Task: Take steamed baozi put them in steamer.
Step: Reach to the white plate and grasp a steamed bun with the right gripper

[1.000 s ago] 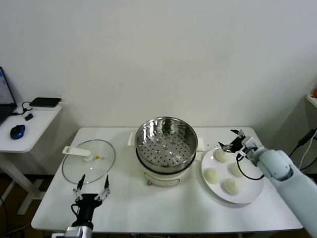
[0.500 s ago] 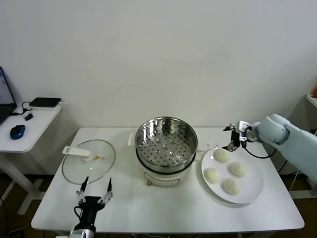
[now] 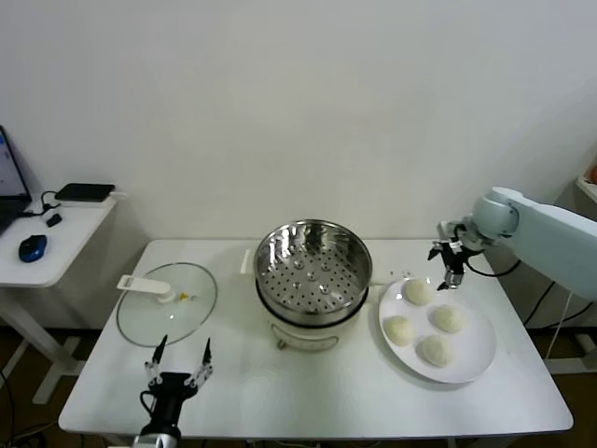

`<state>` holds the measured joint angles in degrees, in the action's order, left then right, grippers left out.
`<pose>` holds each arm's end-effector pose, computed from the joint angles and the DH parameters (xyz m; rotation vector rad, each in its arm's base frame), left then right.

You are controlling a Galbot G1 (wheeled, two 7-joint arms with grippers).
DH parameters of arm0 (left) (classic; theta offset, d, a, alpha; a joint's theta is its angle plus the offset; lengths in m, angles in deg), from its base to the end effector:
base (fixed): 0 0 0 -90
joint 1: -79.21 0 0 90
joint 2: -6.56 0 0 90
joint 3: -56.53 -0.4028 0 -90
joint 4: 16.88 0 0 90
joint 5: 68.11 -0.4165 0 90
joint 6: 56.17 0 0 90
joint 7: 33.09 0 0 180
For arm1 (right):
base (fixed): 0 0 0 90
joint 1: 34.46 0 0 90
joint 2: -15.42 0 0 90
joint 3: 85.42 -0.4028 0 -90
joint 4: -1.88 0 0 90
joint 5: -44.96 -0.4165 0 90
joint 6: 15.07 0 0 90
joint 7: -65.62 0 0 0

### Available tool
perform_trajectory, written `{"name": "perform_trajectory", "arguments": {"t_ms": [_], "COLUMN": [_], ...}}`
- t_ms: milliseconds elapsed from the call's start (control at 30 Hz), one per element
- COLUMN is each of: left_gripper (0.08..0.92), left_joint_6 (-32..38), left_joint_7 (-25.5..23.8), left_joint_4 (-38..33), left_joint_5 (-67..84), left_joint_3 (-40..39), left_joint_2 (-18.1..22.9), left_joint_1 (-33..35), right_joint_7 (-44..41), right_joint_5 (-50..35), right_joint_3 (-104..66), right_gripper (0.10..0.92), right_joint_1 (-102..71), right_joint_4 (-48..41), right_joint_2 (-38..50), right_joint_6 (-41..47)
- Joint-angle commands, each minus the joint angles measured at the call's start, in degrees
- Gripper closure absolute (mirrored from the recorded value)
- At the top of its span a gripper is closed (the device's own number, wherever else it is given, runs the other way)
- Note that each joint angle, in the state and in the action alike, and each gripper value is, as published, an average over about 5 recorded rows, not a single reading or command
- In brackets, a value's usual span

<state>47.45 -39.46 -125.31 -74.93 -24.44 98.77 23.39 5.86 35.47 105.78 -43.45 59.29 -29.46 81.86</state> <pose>0.1693 0.0515 -0.4453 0.0180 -3.0721 -0.2549 0.6674 -0.2015 -0.1746 1.1988 -1.3671 1.3768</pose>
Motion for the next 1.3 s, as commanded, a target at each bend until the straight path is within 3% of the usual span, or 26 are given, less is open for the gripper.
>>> {"name": "perform_trajectory", "arguments": {"t_ms": [33, 1100, 1300], "left_gripper": [0.177, 0.177, 0.177], "left_joint_6": [0.3, 1.0, 1.1], "left_joint_7": [-0.1, 0.1, 0.2], "left_joint_4": [0.4, 3.0, 3.0], "left_joint_5": [-0.1, -2.5, -2.5], "left_joint_3": [0.0, 0.5, 0.5], "left_joint_2": [2.8, 2.8, 2.8], "left_joint_1": [0.0, -0.6, -0.6], "right_joint_7": [-2.9, 2.9, 2.8], "right_joint_5": [2.4, 10.8, 11.4], "right_joint_3": [1.6, -13.4, -13.4], "right_gripper": [0.203, 0.204, 0.289], "right_joint_1": [-0.8, -14.4, -14.3], "right_joint_4": [-6.7, -14.9, -14.5], "right_joint_2": [-4.1, -9.9, -9.9], "right_joint_6": [-3.6, -3.1, -2.7]}}
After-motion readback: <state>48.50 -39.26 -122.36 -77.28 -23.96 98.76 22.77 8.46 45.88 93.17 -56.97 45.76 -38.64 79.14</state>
